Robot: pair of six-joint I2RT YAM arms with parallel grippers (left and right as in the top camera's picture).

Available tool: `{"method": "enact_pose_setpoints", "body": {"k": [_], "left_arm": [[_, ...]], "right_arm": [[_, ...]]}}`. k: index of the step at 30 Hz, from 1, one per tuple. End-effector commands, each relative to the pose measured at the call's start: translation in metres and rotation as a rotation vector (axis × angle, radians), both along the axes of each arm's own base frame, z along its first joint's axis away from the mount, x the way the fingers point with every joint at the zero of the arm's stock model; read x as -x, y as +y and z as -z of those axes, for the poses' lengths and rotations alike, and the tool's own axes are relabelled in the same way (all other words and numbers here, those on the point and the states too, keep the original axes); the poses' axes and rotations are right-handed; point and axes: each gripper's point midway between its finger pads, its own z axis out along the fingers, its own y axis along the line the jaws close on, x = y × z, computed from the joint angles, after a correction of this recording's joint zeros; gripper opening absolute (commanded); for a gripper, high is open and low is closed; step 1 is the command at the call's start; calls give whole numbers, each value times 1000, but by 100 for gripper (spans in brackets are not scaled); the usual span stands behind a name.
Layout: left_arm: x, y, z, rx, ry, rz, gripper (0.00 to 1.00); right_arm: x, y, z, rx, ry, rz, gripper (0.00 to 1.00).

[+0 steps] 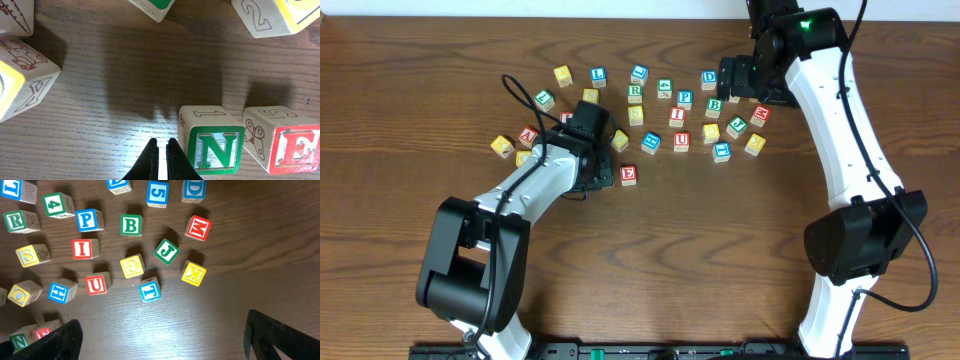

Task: Spell out NEURIPS

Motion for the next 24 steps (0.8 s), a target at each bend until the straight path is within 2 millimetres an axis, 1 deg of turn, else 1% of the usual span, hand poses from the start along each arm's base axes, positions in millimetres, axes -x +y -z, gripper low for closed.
{"method": "enact_pose_setpoints", "body": {"k": [1, 11, 24], "left_arm": [[2, 1, 3, 1, 9, -5, 8], [0, -19, 1, 13, -26, 82, 8], [-7, -25, 0, 23, -58, 98, 8]], "right_arm": [[1, 2, 1, 1, 5, -13, 99], [3, 2, 2, 3, 11, -13, 99], [3, 2, 2, 4, 14, -12, 99]]}}
